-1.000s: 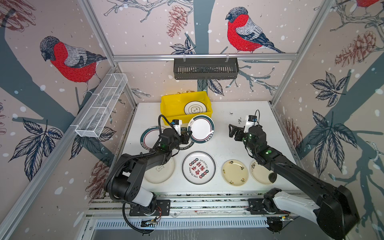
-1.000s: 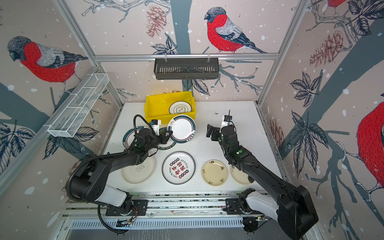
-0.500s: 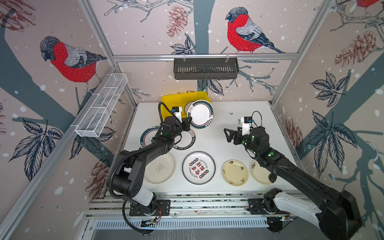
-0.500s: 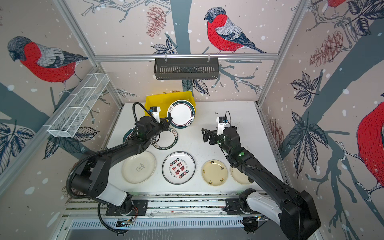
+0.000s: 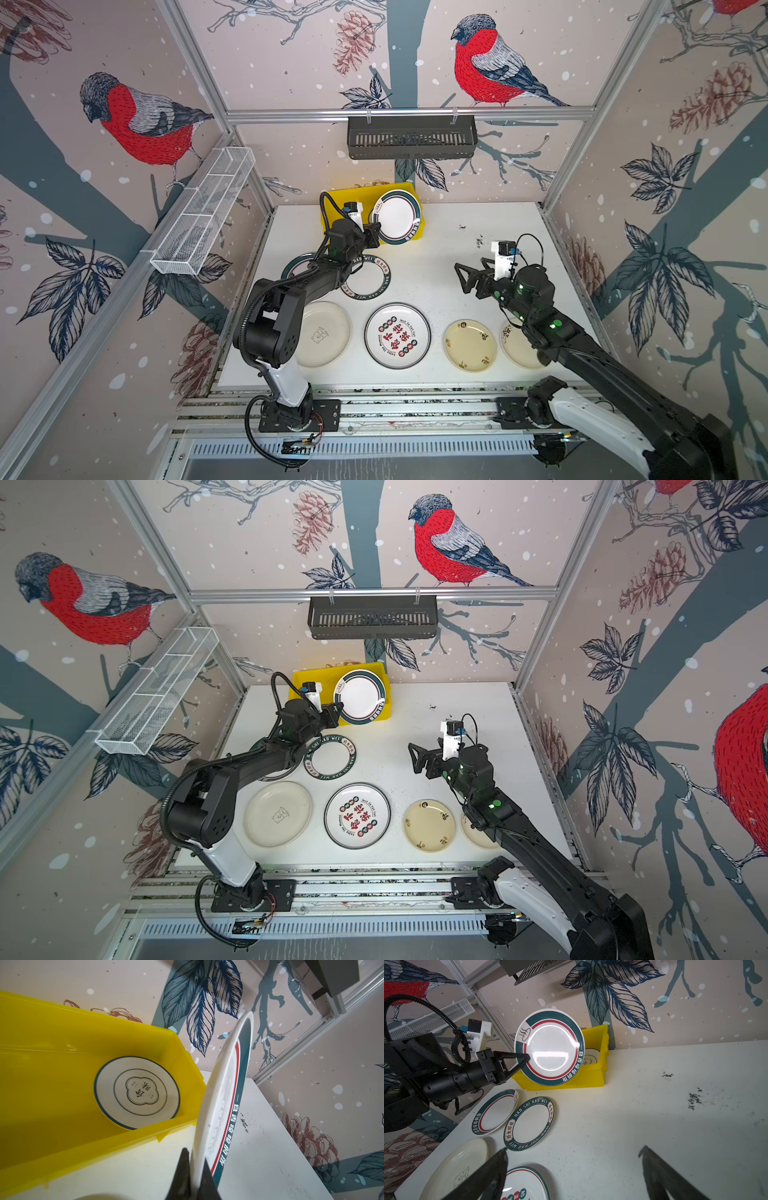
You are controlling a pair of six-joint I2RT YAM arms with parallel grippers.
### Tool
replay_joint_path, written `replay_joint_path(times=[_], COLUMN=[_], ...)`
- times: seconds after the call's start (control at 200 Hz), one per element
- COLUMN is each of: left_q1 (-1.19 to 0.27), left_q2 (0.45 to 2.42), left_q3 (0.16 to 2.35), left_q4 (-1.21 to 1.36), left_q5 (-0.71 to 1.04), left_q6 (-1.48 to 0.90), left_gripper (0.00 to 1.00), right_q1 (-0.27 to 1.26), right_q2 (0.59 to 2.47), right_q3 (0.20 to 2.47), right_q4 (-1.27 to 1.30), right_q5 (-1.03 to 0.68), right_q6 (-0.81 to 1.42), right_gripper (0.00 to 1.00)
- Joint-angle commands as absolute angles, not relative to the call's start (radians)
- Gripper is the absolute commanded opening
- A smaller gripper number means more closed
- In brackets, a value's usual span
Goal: Place the plates into the plastic bin on the countertop
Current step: 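Carry the green-and-red-rimmed plate into the yellow bin with the left gripper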
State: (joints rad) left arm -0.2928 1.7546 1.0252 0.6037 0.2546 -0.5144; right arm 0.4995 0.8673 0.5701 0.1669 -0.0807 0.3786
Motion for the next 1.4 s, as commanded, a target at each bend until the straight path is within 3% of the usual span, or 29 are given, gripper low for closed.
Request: replay_joint_path(times=[0.0, 0.655, 1.076, 1.396], left_q1=[-0.252, -0.192, -0.193, -0.193], left_q2=[1.789, 2.09, 2.207, 2.281], left_q3=[1.041, 1.306, 1.441, 1.627], left_q4=[0.731, 0.825, 0.68, 0.393], left_q5=[0.298, 0.334, 0.364, 0.367], left_q6=[-0.576, -0.648, -0.602, -0.469], left_gripper=[0.0, 0.0, 0.0, 0.08], right_q1=[0.497, 0.484, 0.481, 0.474], right_q2=[0.841, 0.719, 0.701, 0.738], right_q3=[0.551, 0.45, 0.405, 0.403], right_q4=[0.188, 0.165, 0.138, 0.144], right_q5=[-0.084, -0.021, 0.052, 0.087], right_q6=[0.383, 0.457, 0.496, 0.485], right_gripper=[1.0, 0.99, 1.0, 0.99])
